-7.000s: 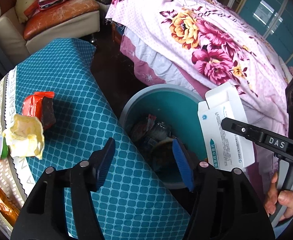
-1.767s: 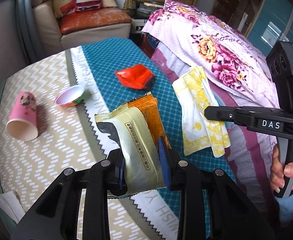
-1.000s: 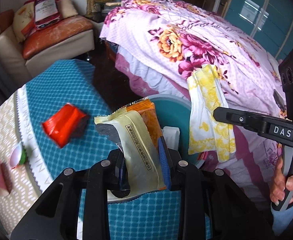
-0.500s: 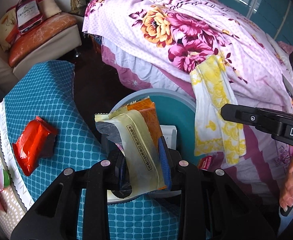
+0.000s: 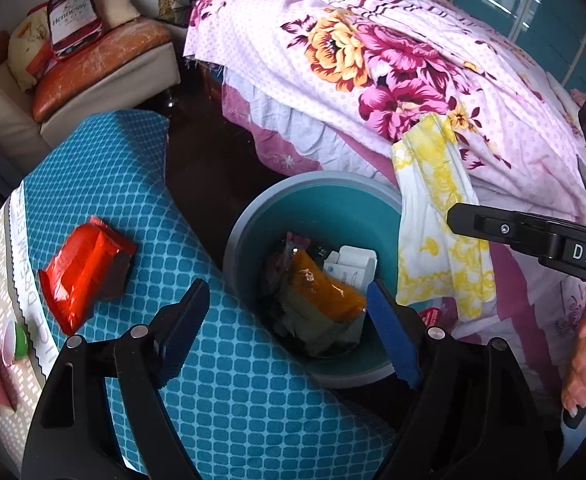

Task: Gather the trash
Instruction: 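Open both tools to drop the packet and tissue wrapper into the wastebasket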

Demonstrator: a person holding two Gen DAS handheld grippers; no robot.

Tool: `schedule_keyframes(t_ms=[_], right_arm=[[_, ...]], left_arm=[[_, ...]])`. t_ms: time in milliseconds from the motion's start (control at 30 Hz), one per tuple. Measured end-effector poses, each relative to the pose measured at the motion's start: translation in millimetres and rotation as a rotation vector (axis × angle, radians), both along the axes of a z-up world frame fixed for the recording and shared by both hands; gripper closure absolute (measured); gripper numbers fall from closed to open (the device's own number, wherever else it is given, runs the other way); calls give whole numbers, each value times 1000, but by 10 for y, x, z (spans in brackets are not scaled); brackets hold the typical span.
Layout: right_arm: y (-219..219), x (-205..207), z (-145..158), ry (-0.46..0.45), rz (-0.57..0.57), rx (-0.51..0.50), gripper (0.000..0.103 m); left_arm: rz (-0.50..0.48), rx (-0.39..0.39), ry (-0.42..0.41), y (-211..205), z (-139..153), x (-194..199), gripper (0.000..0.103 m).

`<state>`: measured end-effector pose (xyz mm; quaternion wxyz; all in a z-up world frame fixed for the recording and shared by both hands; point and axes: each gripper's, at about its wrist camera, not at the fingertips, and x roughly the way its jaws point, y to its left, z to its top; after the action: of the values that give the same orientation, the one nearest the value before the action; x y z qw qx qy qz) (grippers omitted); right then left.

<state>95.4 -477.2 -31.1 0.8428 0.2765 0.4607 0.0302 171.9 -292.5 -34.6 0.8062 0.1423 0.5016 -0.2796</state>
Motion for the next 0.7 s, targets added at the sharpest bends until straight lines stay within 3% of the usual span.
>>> schedule_keyframes(t_ms=[200,267,300,333,467,700], right_arm=[[93,101,-60,29,15,-14,90],[126,126,-83,40,19,-14,72],[143,135,-89,42,17,-17,55],[152,139,-92,43,15,-22,46],[189,127,-85,65,-6,-44,27],[239,74,-90,154,-45,-43,24]], left_arm=[[55,-48,25,255,50,-18,22],[76,-63,30,353,71,-28,21],[83,-69,34,386,79,-29,21],[90,-76,38,426,85,-31,21],[121,-97,50,586,98,-47,11],[151,-117,61,822,123,-108,10]])
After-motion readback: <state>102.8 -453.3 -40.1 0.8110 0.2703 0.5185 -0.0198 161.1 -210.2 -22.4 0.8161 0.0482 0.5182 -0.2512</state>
